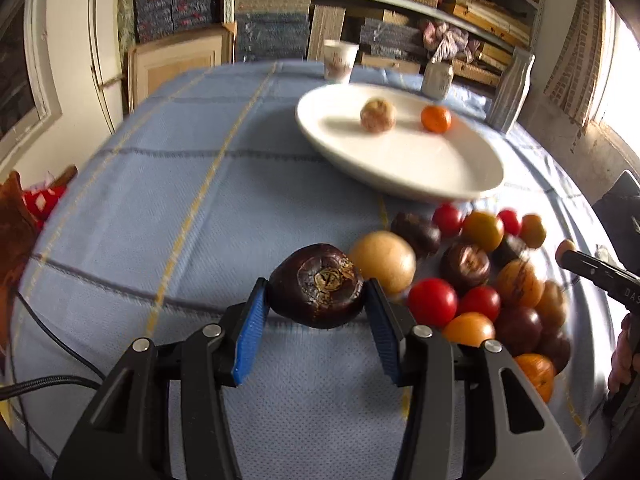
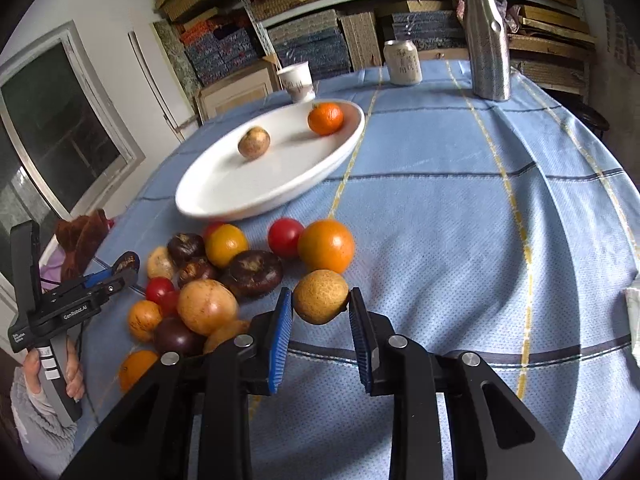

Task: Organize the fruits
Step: 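Place the plum on the plate with the left tool while the right tool places a small round fruit, then grasp the large pale yellow fruit with the left tool while the right tool grasps an orange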

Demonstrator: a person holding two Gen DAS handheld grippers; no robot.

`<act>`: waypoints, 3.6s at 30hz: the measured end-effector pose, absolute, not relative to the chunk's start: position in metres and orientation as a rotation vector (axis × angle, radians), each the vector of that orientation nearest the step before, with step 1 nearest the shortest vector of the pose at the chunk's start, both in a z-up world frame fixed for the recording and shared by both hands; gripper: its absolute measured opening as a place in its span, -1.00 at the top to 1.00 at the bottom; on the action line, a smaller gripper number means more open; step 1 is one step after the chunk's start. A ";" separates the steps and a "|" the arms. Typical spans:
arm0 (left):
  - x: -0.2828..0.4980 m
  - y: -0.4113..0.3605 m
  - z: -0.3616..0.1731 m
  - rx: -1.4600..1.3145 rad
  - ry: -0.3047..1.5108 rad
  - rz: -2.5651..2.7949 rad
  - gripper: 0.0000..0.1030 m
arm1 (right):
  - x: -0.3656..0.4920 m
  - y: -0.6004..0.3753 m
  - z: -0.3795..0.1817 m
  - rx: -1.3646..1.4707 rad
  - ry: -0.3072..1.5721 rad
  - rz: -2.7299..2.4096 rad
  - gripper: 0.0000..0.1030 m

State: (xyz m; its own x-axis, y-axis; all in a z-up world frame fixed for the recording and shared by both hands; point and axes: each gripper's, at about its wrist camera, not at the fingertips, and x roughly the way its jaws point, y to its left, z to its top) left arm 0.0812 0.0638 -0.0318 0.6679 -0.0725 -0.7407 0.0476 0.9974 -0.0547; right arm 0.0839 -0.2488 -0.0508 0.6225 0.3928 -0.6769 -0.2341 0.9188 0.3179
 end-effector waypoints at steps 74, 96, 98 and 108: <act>0.104 0.107 -0.031 -0.166 0.845 0.053 -0.92 | 0.119 -0.275 -0.030 0.429 0.731 0.286 -0.78; 0.110 0.044 -0.055 0.125 0.887 -0.009 -0.92 | 0.118 -0.274 -0.031 0.418 0.730 0.284 -0.78; 0.109 0.045 -0.053 0.110 0.880 -0.028 -0.92 | 0.119 -0.273 -0.031 0.419 0.733 0.285 -0.78; 0.108 0.043 -0.055 0.071 0.893 -0.120 0.09 | 0.120 -0.268 -0.034 0.393 0.748 0.296 -0.78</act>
State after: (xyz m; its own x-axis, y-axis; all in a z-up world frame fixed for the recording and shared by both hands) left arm 0.1076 0.0426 -0.0546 0.6212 -0.0753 -0.7800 0.1342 0.9909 0.0112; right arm 0.1199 -0.2678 -0.0341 0.6973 0.3950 -0.5981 -0.1203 0.8871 0.4456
